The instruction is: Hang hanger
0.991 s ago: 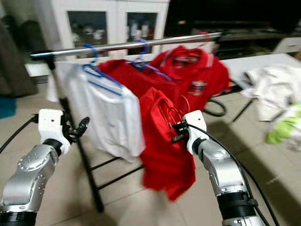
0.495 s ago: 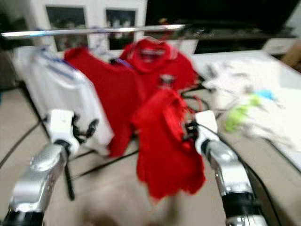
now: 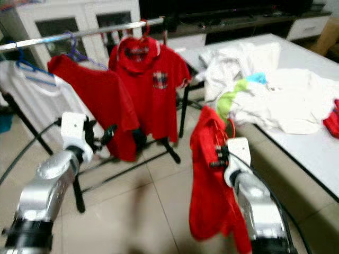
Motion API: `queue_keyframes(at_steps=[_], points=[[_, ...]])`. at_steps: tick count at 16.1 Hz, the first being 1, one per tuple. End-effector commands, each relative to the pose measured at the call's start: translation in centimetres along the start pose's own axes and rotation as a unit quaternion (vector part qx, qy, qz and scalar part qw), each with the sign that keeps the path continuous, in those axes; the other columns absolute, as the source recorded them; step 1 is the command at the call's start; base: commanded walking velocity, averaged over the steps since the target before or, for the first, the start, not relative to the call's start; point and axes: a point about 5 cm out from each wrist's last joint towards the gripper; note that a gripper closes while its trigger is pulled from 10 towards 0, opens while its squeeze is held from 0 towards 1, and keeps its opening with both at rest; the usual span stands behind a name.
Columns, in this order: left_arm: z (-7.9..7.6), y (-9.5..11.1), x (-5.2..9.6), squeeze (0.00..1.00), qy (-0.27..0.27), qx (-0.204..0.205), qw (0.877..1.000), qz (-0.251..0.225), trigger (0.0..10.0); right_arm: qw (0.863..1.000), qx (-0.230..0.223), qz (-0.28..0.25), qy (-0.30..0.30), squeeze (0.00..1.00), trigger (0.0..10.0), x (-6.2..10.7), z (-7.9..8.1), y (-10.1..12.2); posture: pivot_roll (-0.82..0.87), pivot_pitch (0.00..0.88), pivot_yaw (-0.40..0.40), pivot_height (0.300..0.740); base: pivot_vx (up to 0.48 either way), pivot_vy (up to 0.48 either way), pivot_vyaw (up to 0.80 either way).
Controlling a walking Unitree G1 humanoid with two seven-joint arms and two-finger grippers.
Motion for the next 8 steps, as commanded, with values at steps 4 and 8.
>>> queue_keyframes(at_steps=[4, 8], points=[[0.16, -0.23, 0.2, 0.0, 0.0, -0.006, 1.0, 0.002, 10.0, 0.999, 0.009, -0.046, -0.021, 0.0, 10.0, -0.99, -0.53, 2.72, -0.02, 0.0, 0.019, 0.74, 0.404, 0.0, 0.27], [0.14, -0.35, 0.38, 0.0, -0.001, -0.01, 1.0, 0.003, 10.0, 0.998, 0.018, -0.047, -0.024, 0.0, 10.0, -1.19, -0.49, 2.89, -0.02, 0.0, 0.018, 0.74, 0.425, 0.0, 0.0]])
Point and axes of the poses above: a point about 5 cm out from each wrist's last joint towards the gripper, its own x axis pointing back from the gripper into the wrist, its own y axis along the axis of the wrist's last joint, z = x × y, and after that the axes turned 8 degrees about x, right-handed
